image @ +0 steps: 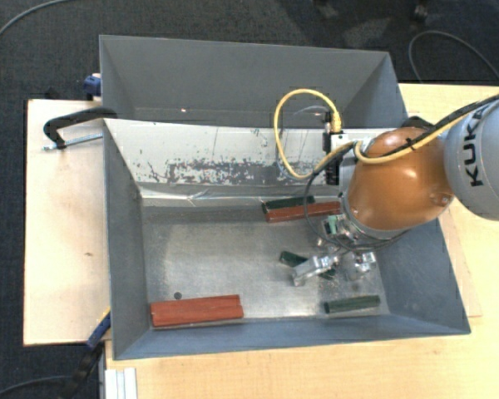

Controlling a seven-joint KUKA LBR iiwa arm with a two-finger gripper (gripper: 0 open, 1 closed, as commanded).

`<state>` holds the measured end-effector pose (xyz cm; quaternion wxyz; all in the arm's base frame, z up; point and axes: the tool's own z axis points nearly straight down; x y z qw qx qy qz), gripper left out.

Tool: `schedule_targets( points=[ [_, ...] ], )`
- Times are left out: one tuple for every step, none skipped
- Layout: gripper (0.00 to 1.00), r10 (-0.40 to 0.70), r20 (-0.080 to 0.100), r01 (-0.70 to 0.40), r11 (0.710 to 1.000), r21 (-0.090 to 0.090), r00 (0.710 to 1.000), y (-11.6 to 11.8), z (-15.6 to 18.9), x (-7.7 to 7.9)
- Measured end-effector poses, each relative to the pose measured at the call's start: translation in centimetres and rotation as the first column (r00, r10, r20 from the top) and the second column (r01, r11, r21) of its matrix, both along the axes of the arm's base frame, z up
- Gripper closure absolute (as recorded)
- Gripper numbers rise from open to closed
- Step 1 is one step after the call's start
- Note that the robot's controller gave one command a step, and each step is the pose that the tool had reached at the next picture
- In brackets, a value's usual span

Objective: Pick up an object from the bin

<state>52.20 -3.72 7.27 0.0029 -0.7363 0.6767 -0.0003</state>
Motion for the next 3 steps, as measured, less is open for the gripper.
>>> schedule_targets(
  points=[
    [1.0,0.0,-0.001,0.0,1.0,-0.001,1.0,0.0,0.0,0.0],
    [0.0,0.0,0.0,0.0,1.0,-0.001,1.0,0.0,0.0,0.0],
    [0.0,0.276,0.008,-0.276,0.961,-0.002,0.961,4.4,6.3,6.0]
  ],
)
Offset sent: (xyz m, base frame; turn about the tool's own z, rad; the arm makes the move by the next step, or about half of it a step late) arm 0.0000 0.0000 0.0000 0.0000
